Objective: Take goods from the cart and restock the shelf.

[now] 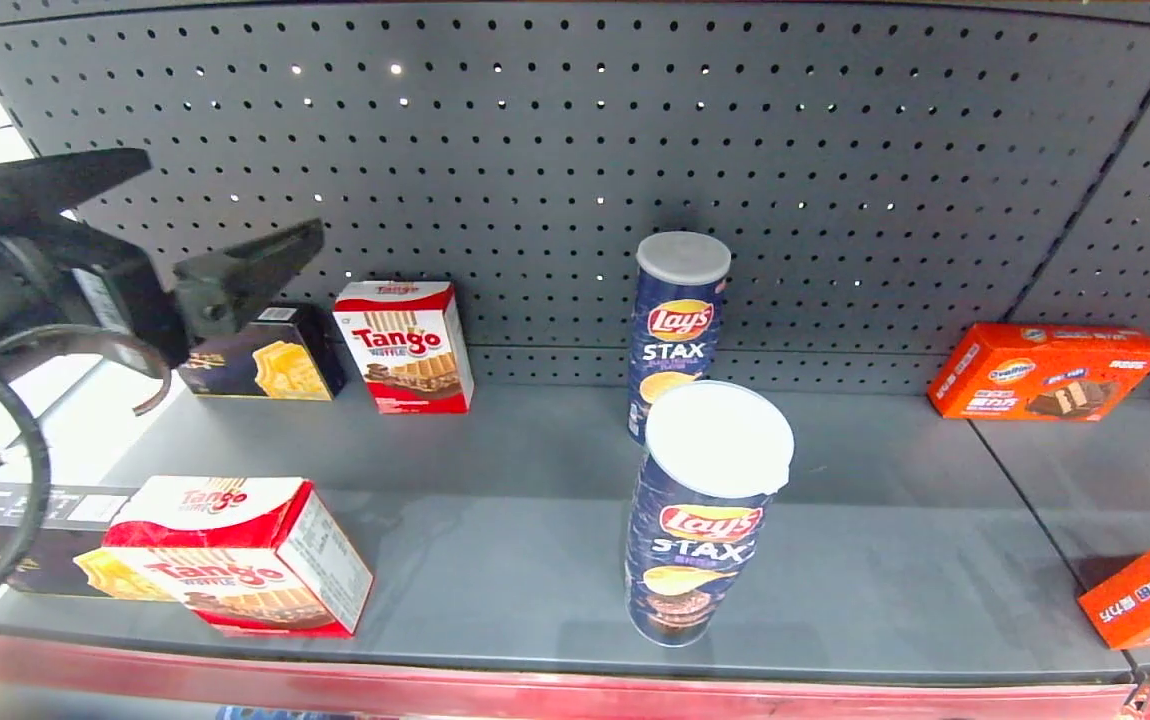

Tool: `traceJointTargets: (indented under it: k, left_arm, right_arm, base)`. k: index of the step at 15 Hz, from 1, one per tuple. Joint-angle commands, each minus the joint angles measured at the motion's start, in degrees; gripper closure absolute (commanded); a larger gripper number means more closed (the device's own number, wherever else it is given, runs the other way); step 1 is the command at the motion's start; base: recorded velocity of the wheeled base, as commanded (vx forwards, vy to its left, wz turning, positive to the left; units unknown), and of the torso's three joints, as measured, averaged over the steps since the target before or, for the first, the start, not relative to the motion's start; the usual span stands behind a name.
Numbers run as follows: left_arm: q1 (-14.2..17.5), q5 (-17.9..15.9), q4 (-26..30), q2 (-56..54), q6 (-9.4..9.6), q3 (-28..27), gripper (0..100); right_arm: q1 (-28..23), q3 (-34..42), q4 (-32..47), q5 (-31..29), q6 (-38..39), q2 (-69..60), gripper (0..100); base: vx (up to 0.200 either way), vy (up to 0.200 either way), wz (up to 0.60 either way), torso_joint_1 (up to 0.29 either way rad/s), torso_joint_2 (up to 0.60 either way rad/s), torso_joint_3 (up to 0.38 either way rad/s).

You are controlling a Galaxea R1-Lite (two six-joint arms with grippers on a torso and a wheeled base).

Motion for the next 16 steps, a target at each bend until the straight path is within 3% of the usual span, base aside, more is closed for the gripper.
traceJointTargets:
  k: [1,2,3,5,8,11,15,16]
  left_arm:
    - [0.0,0.1,4.8,-9.1,0.00,0.1,0]
    - [0.1,0.3,11.7,-15.6,0.00,0.3,0]
    - [0.1,0.6,13.5,-17.4,0.00,0.3,0]
    - [0.1,2.9,24.3,-26.9,0.00,0.4,0]
    - [0.3,3.2,33.8,-38.2,0.00,3.8,0]
    - [0.5,3.6,39.3,-47.5,0.00,8.6,0]
    - [0.5,3.6,39.6,-56.5,-0.09,18.8,0]
    - [0.5,3.6,39.6,-60.3,-0.53,24.0,0]
  right_arm:
    - [-0.4,2.2,-0.1,0.0,0.0,-6.4,0]
    - [-0.3,5.5,-0.1,-0.1,0.0,-10.6,0]
    - [-0.3,6.2,-0.1,-0.1,0.1,-11.7,0]
    - [-0.4,9.9,0.6,0.1,0.1,-17.4,0]
    - [-1.0,13.6,5.8,-0.1,0.2,-24.7,0]
    - [-1.0,16.4,13.8,-0.1,0.2,-33.0,0]
    - [-1.2,19.6,13.6,-0.1,0.5,-33.2,0]
    - [-1.2,22.2,11.8,-0.1,0.5,-33.2,0]
  base:
    - [0.000,0.000,0.00,0.000,0.00,0.000]
    - [0.000,0.000,0.00,0.000,0.00,0.000]
    - [0.000,0.000,0.00,0.000,0.00,0.000]
    - [0.000,0.000,0.00,0.000,0.00,0.000]
    - [0.000,0.000,0.00,0.000,0.00,0.000]
    - [0.000,0.000,0.00,0.000,0.00,0.000]
    - [0.000,0.000,0.00,0.000,0.00,0.000]
    - [0.000,0.000,0.00,0.000,0.00,0.000]
